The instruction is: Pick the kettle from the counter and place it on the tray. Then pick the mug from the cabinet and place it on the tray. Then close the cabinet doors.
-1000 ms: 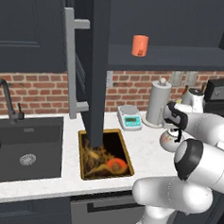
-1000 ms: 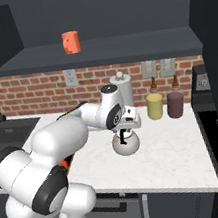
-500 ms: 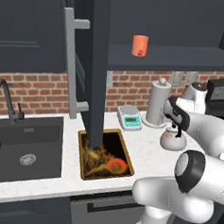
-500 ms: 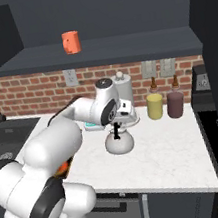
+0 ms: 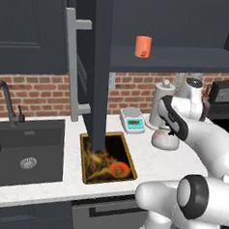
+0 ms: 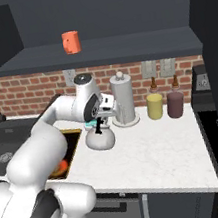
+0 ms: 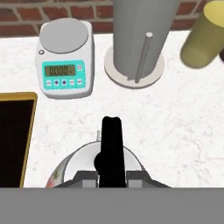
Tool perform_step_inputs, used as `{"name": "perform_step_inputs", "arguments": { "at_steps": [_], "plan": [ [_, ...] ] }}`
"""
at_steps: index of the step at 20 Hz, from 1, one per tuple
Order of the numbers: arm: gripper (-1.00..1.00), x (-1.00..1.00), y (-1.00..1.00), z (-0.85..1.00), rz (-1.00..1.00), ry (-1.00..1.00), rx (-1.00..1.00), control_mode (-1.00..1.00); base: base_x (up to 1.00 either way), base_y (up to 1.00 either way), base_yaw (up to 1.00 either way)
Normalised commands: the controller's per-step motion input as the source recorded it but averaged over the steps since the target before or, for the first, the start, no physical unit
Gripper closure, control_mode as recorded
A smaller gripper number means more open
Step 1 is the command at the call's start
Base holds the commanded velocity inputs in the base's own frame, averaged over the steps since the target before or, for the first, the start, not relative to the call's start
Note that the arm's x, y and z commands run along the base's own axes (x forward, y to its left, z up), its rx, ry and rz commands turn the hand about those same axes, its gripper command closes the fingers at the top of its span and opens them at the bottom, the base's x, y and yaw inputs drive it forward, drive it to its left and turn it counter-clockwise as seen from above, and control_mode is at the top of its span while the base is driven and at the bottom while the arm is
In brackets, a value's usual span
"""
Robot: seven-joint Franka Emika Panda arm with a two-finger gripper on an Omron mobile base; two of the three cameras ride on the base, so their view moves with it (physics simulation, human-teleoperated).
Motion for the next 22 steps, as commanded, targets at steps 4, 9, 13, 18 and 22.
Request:
{"name": "perform_step_inputs", "arguments": {
  "at_steps": [4, 9, 13, 18, 22],
  "plan": [
    [1.00, 0.00, 0.76, 0.05, 0.00, -0.06, -0.02, -1.00, 0.00, 0.00, 0.00],
    [1.00, 0.00, 0.86, 0.00, 0.00, -0.14, -0.03, -1.00, 0.00, 0.00, 0.00],
    [1.00, 0.05, 0.79, 0.00, 0.00, -0.08, -0.03, -1.00, 0.00, 0.00, 0.00],
    [1.00, 0.10, 0.62, 0.00, 0.00, -0.05, -0.03, -1.00, 0.00, 0.00, 0.00],
    [1.00, 0.20, 0.57, 0.00, 0.00, -0.03, 0.00, -1.00, 0.00, 0.00, 0.00]
  ]
}}
